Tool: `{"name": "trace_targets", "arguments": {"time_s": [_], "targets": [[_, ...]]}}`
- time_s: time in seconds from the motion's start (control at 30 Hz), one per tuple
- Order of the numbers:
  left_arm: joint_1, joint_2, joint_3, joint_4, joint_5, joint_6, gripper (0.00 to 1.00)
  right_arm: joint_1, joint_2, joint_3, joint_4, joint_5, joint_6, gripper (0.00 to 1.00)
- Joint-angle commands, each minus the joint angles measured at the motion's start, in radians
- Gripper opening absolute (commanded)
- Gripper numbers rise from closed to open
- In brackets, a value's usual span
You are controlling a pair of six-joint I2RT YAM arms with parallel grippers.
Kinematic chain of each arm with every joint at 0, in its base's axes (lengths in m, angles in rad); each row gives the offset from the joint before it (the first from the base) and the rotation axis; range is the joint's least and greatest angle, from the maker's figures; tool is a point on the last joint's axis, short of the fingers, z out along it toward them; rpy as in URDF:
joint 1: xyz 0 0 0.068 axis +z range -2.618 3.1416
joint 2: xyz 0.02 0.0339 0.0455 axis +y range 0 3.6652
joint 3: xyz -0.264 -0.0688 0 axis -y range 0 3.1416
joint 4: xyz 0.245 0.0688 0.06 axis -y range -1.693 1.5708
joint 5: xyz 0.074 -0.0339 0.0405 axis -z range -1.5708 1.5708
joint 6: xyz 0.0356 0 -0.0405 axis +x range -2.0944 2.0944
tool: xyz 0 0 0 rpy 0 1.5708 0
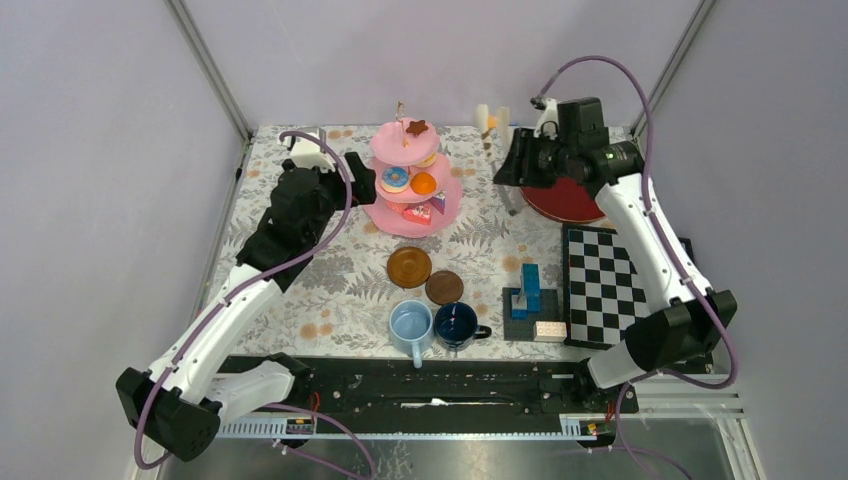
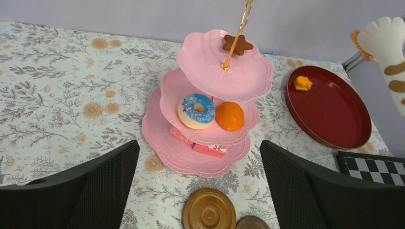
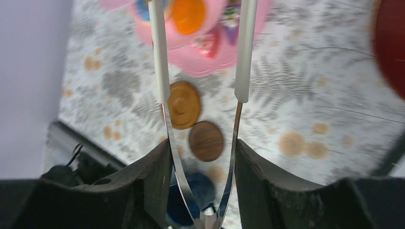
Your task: Serve the afternoon tea
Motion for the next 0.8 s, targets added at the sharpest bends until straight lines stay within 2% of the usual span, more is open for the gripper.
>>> {"name": "trace_targets", "arguments": {"time_s": [0.0,0.13,0.27,0.5,0.77], "targets": [[0.011,-0.037,0.003,0.047,-0.013,0.005,0.99,0.105,-0.068,-0.039,0.101,-0.133,0.102,0.1],[0.019,-0.037,0.009,0.042,0.001,-0.001,0.99,0.189,-0.072,-0.092,0.189,-0.163,0.171,0.1],[0.024,-0.056,0.006,0.042,-0.007,0.001,0.99,0.287,-0.019,-0.07,0.231,-0.133,0.195,0.09],[0.03,-0.071,0.004,0.047,-0.007,0.003,0.99,0.388,0.123,0.084,0.187,-0.053,0.161,0.09],[0.029,-0.082,0.0,0.049,-0.002,0.0,0.99,0.449,0.316,0.333,0.018,0.099,0.083,0.09]]}}
